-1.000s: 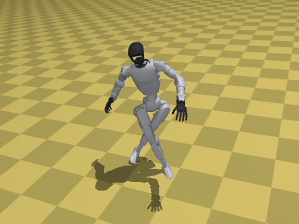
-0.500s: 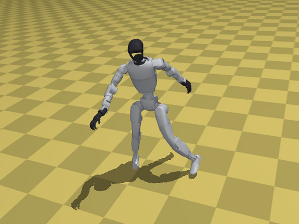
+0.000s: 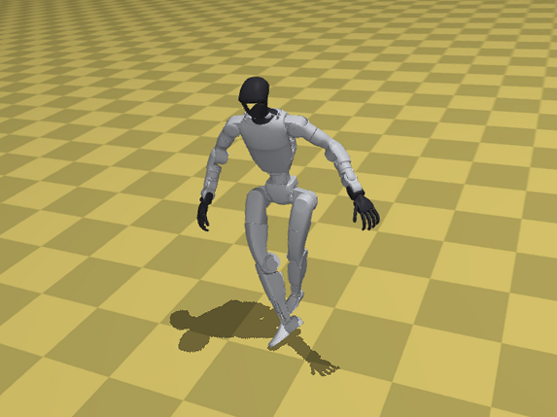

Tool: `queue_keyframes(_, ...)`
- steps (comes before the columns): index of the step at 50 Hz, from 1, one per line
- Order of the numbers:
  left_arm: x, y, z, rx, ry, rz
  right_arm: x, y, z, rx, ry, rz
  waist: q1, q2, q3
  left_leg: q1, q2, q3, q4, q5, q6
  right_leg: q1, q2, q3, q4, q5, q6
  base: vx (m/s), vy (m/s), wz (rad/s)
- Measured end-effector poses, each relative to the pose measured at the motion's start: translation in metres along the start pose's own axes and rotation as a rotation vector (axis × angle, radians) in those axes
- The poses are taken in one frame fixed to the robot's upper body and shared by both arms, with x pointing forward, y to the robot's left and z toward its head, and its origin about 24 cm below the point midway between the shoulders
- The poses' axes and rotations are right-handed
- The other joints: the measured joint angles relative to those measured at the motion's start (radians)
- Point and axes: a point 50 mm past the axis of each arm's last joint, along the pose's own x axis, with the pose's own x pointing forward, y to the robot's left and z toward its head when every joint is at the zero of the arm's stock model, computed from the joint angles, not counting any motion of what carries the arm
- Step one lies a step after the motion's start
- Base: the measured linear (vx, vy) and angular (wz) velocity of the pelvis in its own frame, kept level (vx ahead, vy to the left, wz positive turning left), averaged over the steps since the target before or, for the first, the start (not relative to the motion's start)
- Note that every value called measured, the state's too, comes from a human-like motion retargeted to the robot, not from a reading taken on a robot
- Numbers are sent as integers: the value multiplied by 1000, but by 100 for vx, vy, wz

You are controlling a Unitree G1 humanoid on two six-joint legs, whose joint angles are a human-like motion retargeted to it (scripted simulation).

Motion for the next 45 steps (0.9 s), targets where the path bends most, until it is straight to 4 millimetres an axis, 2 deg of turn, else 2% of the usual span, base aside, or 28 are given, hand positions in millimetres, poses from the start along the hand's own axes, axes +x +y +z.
queue_keyframes(3,12,55,74,6,-224,150,-23,6,-72,390,192,-110,-97,24,-3,48,-75,-107,-93,45,-17,28,126,34,-35,32,0,6,61,187)
queue_keyframes(5,9,79,127,9,-383,224,-48,13,-125,590,360,-197,-182,72,-6,103,-109,-206,-148,91,-41,74,169,45,-36,31,0,26,85,254)
queue_keyframes(6,6,84,155,-9,-468,246,-64,17,-151,645,451,-238,-237,102,-9,133,-125,-261,-167,119,-63,99,182,73,-48,23,0,37,89,304)
queue_keyframes(8,-6,88,207,-53,-637,281,-99,22,-197,718,631,-334,-355,156,-19,200,-155,-371,-206,167,-121,132,206,169,-73,-17,0,48,85,343)
queue_keyframes(10,-25,80,259,-110,-809,274,-139,25,-237,785,800,-443,-505,243,-37,269,-169,-527,-236,206,-182,178,201,237,-175,-68,0,61,100,399)
queue_keyframes(13,-66,57,332,-172,-1059,223,-189,21,-274,951,968,-659,-655,409,-20,341,-145,-630,-240,213,-191,222,123,140,-202,-100,0,66,114,310)
queue_keyframes(15,-101,37,368,-186,-1211,168,-211,28,-287,1051,1056,-755,-710,473,-13,316,-133,-464,-160,242,-191,248,35,76,-173,-126,0,58,78,220)
queue_keyframes(17,-132,7,386,-146,-1328,79,-214,41,-287,1064,1126,-747,-685,469,-41,192,-99,-46,101,241,-160,268,-60,88,-125,-167,0,61,48,76)
queue_keyframes(18,-143,-12,386,-105,-1373,19,-208,45,-283,1026,1137,-710,-657,456,-57,123,-48,171,276,216,-124,277,-99,111,-102,-186,0,64,51,-21)
queue_keyframes(20,-156,-51,371,-2,-1428,-105,-181,41,-268,889,1091,-625,-617,435,-92,1,101,448,632,150,-40,287,-164,150,-64,-224,0,64,58,-67)
queue_keyframes(22,-151,-83,337,99,-1414,-181,-134,21,-235,701,930,-551,-584,415,-108,-121,229,493,889,85,19,294,-194,213,-61,-248,-13,58,58,-138)
queue_keyframes(23,-145,-98,315,141,-1382,-206,-108,11,-212,597,823,-516,-562,399,-113,-186,276,468,978,51,31,299,-199,257,-69,-255,-22,53,56,-205)
queue_keyframes(25,-128,-125,257,212,-1250,-246,-57,-1,-149,409,571,-449,-507,345,-116,-299,331,363,1064,9,14,307,-220,355,-73,-269,-30,48,58,-255)
queue_keyframes(26,-117,-139,223,224,-1134,-274,-36,0,-111,344,432,-413,-463,306,-117,-333,340,291,1046,10,-12,307,-236,412,-68,-275,-31,43,61,-288)
queue_keyframes(28,-103,-163,146,219,-849,-334,-7,6,-29,242,142,-356,-365,228,-114,-369,366,146,954,20,-60,300,-265,528,-62,-281,-36,37,64,-308)
queue_keyframes(30,-102,-179,65,155,-504,-382,2,12,55,188,-141,-332,-251,159,-104,-344,428,18,785,22,-75,295,-281,645,-72,-270,-41,31,68,-306)
queue_keyframes(32,-111,-187,-4,55,-159,-391,-6,11,126,173,-379,-361,-128,110,-85,-257,505,-98,566,30,-50,307,-287,754,-100,-246,-40,28,76,-286)
queue_keyframes(33,-120,-189,-36,4,5,-384,-14,7,154,169,-480,-389,-66,93,-73,-196,525,-174,455,47,-33,318,-292,805,-115,-233,-40,25,84,-273)
queue_keyframes(35,-146,-192,-93,-97,320,-351,-30,-1,196,187,-631,-437,51,65,-51,-53,522,-370,291,84,-8,341,-306,902,-141,-206,-33,20,94,-258)
queue_keyframes(37,-183,-194,-141,-198,608,-320,-41,-9,222,216,-714,-451,133,44,-35,58,495,-465,261,40,-18,344,-334,974,-140,-170,-20,6,107,-218)
queue_keyframes(40,-250,-205,-190,-273,980,-335,-51,-21,241,221,-772,-424,193,30,0,175,459,-343,261,-130,-64,295,-391,956,-56,-77,-19,-14,120,-154)
queue_keyframes(42,-286,-213,-204,-169,1130,-406,-49,-31,233,194,-765,-437,211,38,12,213,407,-250,243,-231,-50,197,-467,749,83,2,-68,-32,124,-104)
queue_keyframes(43,-296,-217,-206,-119,1163,-477,-45,-37,224,166,-741,-444,224,42,19,221,372,-224,238,-262,-22,143,-521,602,168,12,-113,-37,117,-101)
queue_keyframes(45,-308,-219,-208,-31,1183,-582,-33,-39,199,81,-648,-443,259,46,25,223,304,-178,232,-276,31,75,-580,369,304,-63,-179,-37,105,-109)
